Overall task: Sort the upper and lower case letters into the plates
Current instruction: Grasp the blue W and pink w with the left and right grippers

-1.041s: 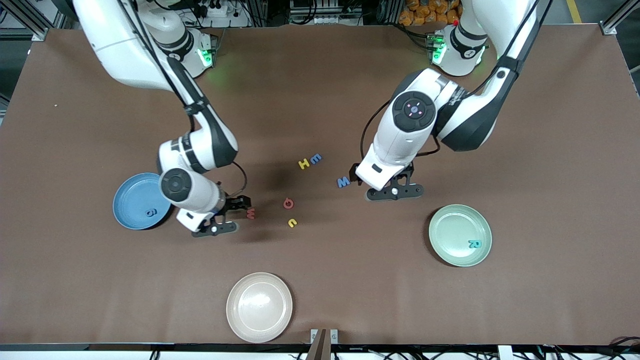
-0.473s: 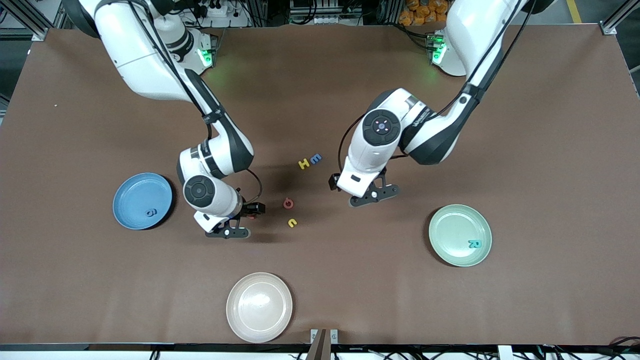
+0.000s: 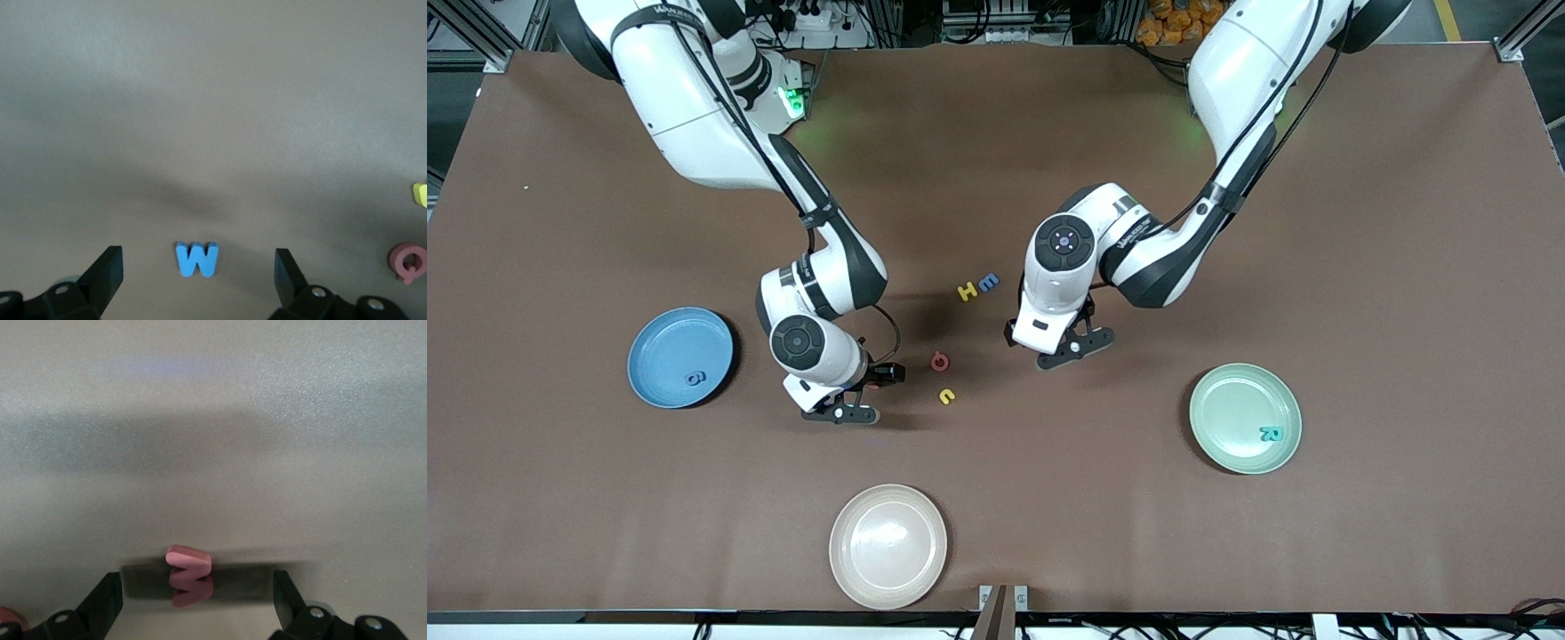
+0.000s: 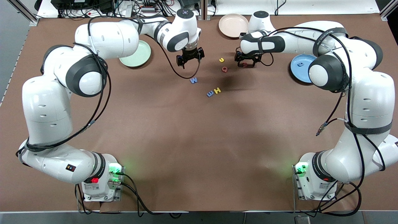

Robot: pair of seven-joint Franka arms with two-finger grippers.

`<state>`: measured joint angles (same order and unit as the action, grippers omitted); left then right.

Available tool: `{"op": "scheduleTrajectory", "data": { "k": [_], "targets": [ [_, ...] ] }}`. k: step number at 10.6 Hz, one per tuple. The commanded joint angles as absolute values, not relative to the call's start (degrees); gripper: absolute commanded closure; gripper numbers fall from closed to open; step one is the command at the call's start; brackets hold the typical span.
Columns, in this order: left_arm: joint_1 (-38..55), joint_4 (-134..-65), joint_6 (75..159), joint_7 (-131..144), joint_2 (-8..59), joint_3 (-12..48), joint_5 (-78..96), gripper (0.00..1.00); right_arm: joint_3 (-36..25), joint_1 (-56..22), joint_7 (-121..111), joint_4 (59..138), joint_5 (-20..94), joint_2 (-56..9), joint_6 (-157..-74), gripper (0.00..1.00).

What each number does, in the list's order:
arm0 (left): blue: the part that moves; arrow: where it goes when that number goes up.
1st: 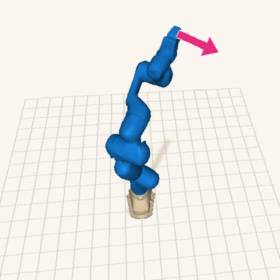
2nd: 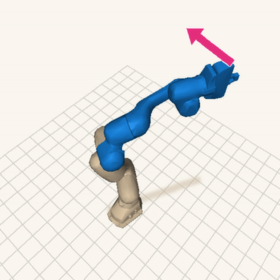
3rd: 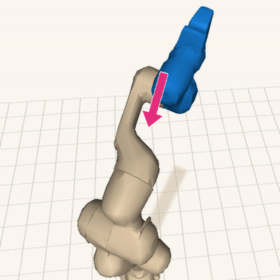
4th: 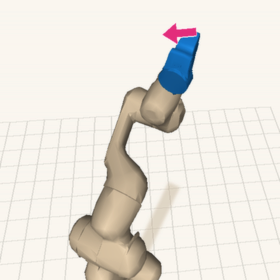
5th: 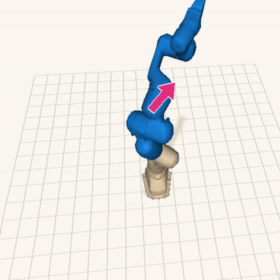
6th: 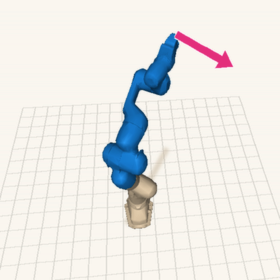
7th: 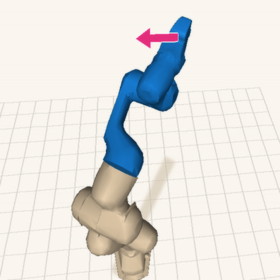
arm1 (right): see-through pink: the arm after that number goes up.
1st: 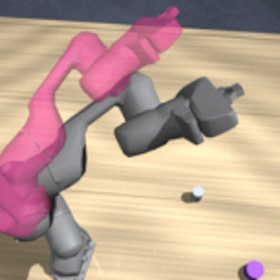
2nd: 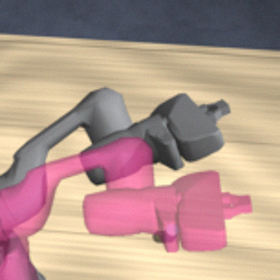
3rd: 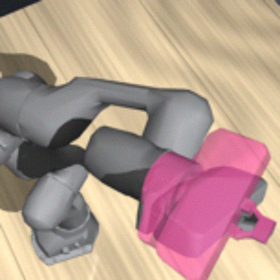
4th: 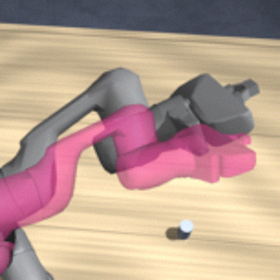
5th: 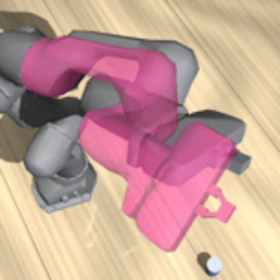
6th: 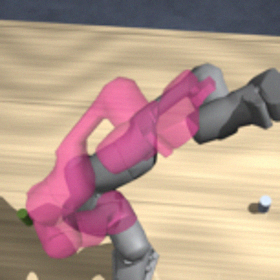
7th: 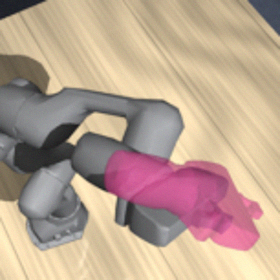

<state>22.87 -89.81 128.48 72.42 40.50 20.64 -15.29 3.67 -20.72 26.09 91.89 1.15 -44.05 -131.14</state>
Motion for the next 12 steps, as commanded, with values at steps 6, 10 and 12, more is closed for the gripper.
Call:
{"op": "scheduleTrajectory", "data": {
  "k": [6,10,12],
  "targets": [
    [24.17,-95.54,135.17,77.08,42.27,20.21,-18.37,0.0,3.16,-20.57,25.5,90.62,0.44,-44.39,-132.45,1.0],
    [24.34,-95.01,135.7,77.08,44.03,20.21,-19.68,0.04,3.51,-16.01,19.53,90.35,0.97,-42.63,-132.01,1.0],
    [24.35,-95.01,137.1,77.43,44.65,20.21,-20.04,0.14,3.43,-12.33,15.14,90.61,0.97,-40.88,-131.4,1.0]
  ]
}}
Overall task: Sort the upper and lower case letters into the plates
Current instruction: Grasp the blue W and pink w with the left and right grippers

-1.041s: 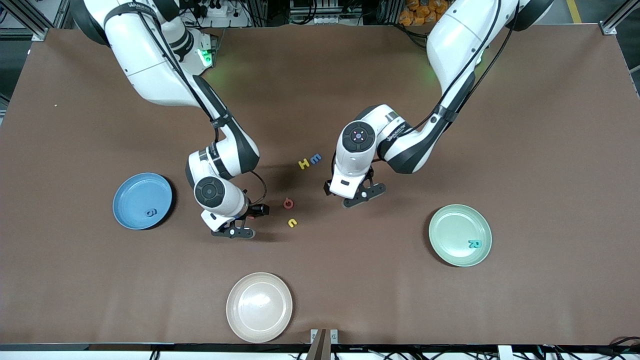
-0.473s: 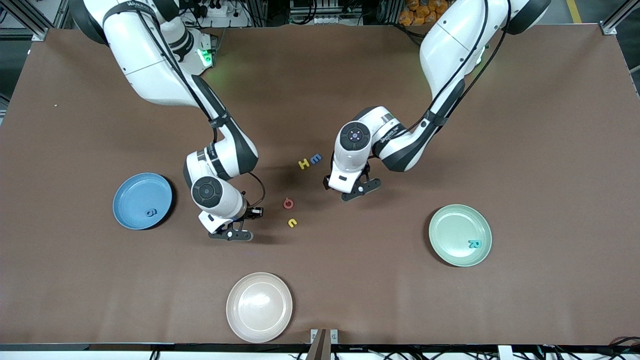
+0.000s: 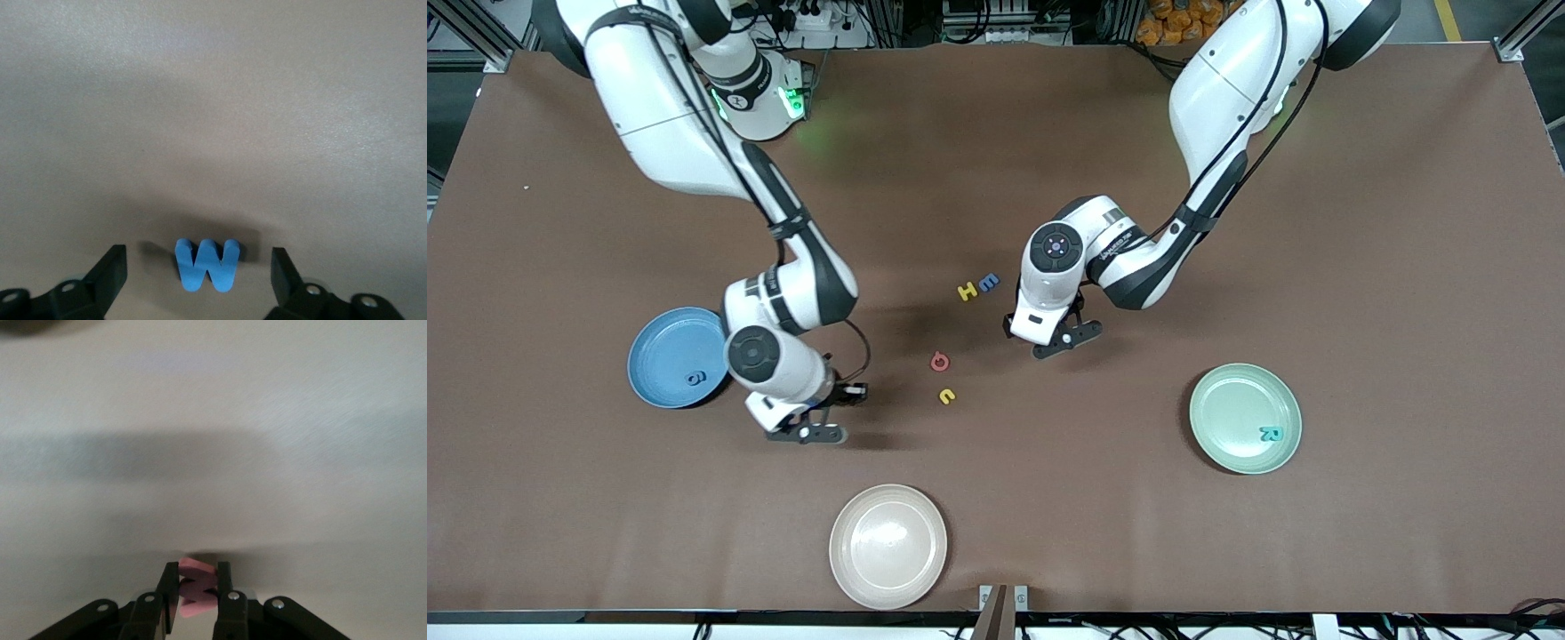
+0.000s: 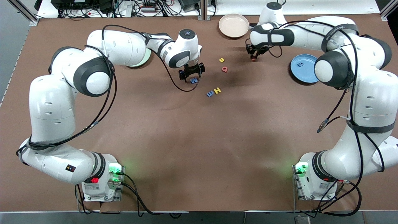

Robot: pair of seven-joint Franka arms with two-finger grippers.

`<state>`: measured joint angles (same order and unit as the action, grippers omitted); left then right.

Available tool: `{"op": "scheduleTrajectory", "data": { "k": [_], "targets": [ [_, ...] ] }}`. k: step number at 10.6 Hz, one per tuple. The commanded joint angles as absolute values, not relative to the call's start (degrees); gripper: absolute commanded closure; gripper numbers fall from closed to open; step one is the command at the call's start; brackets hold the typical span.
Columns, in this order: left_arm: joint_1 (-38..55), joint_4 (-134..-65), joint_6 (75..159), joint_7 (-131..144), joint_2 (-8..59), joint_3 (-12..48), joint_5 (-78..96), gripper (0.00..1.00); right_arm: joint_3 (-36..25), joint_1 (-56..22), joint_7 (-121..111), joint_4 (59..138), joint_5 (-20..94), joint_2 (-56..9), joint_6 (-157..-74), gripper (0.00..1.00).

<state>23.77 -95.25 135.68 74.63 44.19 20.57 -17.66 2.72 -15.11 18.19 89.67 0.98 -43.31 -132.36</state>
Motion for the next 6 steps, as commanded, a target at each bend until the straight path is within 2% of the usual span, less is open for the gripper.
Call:
{"op": "scheduleTrajectory", "data": {
  "k": [1,3,5,6],
  "targets": [
    [24.35,-94.92,137.28,77.61,45.08,20.21,-20.04,0.19,3.43,-10.22,13.2,90.88,0.97,-40.09,-130.61,1.0],
    [24.35,-94.92,137.9,77.61,45.52,20.21,-20.48,0.32,3.34,-6.35,9.16,94.37,0.97,-36.58,-130.34,1.0],
    [24.35,-94.92,137.9,77.61,45.88,20.21,-20.48,0.32,3.25,-2.22,3.81,99.64,0.88,-31.66,-130.34,1.0],
    [24.35,-94.92,137.9,77.69,45.88,20.21,-20.48,0.39,3.16,0.06,-0.14,100.97,0.88,-30.07,-129.82,1.0]
  ]
}}
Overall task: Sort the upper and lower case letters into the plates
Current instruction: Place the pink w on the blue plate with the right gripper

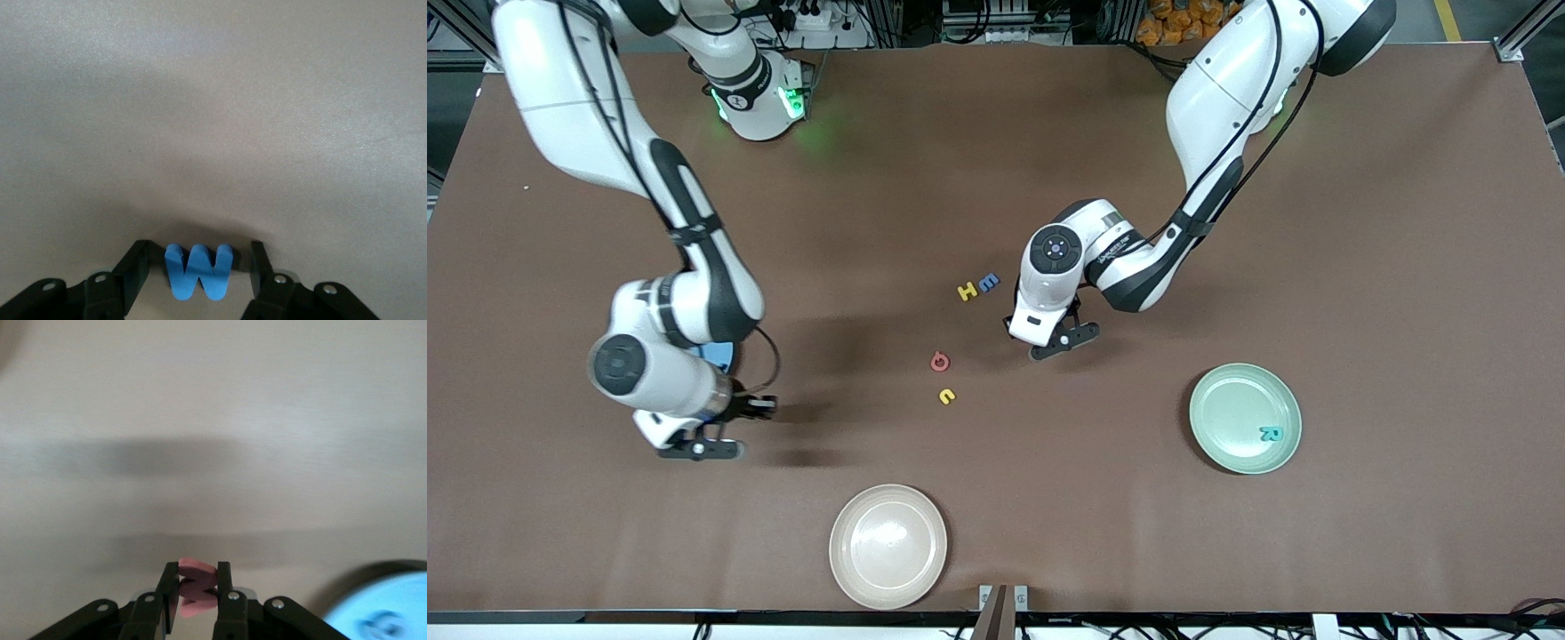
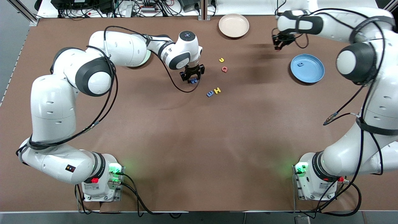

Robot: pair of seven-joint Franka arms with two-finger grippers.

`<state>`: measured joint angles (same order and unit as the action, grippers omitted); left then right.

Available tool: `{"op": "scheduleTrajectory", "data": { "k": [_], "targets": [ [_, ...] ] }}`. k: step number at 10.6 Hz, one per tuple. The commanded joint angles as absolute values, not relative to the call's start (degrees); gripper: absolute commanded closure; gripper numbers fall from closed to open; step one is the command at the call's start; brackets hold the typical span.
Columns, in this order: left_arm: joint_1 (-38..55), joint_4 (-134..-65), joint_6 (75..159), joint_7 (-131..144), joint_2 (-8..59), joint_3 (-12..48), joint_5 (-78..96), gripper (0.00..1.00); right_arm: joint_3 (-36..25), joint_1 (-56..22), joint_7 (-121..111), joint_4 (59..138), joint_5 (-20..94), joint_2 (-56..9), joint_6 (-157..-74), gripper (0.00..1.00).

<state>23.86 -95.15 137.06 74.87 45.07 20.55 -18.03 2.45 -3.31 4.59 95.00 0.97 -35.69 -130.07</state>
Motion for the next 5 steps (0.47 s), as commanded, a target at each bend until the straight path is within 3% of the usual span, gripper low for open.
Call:
{"op": "scheduleTrajectory", "data": {
  "k": [1,3,5],
  "targets": [
    [24.35,-94.92,137.9,77.7,45.88,20.21,-20.48,0.54,3.34,3.92,-5.4,101.07,0.88,-29.62,-126.94,1.0],
    [24.35,-94.92,137.9,77.52,45.79,20.13,-21.35,1.0,3.34,8.16,-11.32,101.77,0.97,-29.62,-125.33,1.0],
    [24.0,-94.92,137.2,77.08,44.83,20.04,-22.93,1.0,3.34,10.8,-12.04,102.22,0.97,-29.62,-125.33,0.99]
  ]
}}
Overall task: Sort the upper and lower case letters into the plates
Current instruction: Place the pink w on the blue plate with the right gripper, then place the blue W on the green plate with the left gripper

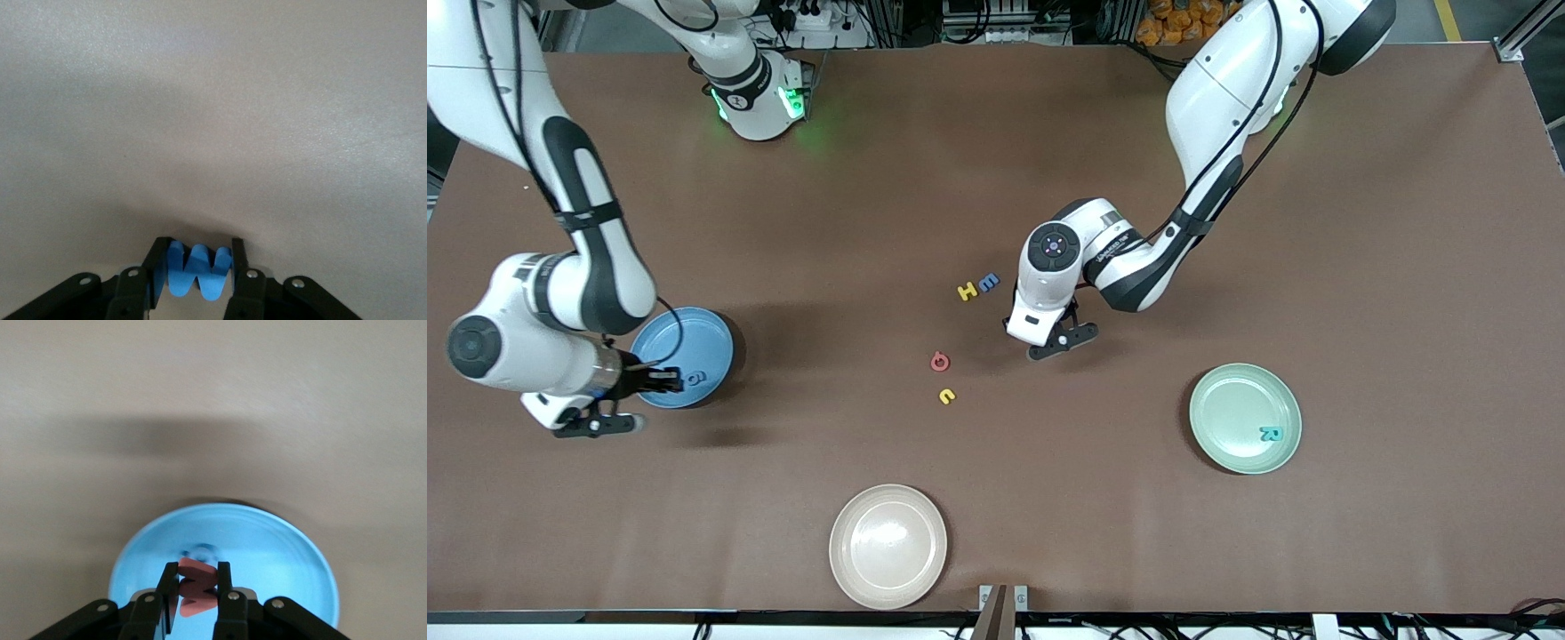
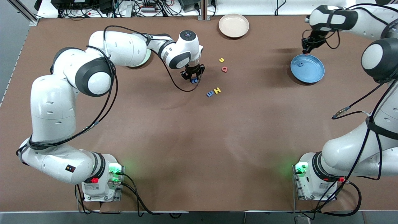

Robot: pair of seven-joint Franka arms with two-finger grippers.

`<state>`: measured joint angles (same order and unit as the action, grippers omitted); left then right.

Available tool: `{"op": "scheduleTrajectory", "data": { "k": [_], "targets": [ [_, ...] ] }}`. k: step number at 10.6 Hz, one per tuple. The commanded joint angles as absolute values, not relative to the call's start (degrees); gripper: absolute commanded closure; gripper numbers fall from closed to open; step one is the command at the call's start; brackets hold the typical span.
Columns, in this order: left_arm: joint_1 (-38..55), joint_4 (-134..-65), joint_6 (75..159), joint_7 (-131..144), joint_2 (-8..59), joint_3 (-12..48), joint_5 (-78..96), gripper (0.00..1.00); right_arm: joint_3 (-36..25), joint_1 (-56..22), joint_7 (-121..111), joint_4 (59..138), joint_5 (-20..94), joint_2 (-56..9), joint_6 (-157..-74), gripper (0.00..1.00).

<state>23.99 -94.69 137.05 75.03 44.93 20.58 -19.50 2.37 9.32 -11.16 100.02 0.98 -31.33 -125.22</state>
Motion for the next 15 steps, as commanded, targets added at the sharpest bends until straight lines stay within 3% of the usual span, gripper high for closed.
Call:
{"op": "scheduleTrajectory", "data": {
  "k": [1,2,4,5,8,15],
  "targets": [
    [23.56,-94.92,137.02,77.08,44.04,20.04,-23.64,1.0,3.34,11.25,-12.21,102.56,0.97,-29.53,-125.33,0.96],
    [23.12,-94.75,135.19,76.99,42.64,19.95,-23.9,1.0,3.34,11.95,-12.3,102.74,0.97,-29.53,-125.25,0.8],
    [20.59,-94.75,130.63,73.76,37.47,20.13,-23.99,1.0,3.34,12.04,-12.22,102.57,0.97,-29.53,-123.93,0.04],
    [19.0,-94.83,128.0,71.13,34.83,20.3,-23.73,1.0,3.34,11.95,-12.22,102.48,0.97,-29.53,-123.93,0.0],
    [10.4,-95.79,122.45,61.98,30.16,20.74,-22.07,1.0,3.51,11.25,-11.78,102.13,0.97,-29.62,-123.93,0.0],
    [-8.16,-97.82,122.6,39.65,31.37,21.01,-21.97,1.0,5.62,3.0,-5.91,101.34,2.11,-27.16,-121.99,0.0]
  ]
}}
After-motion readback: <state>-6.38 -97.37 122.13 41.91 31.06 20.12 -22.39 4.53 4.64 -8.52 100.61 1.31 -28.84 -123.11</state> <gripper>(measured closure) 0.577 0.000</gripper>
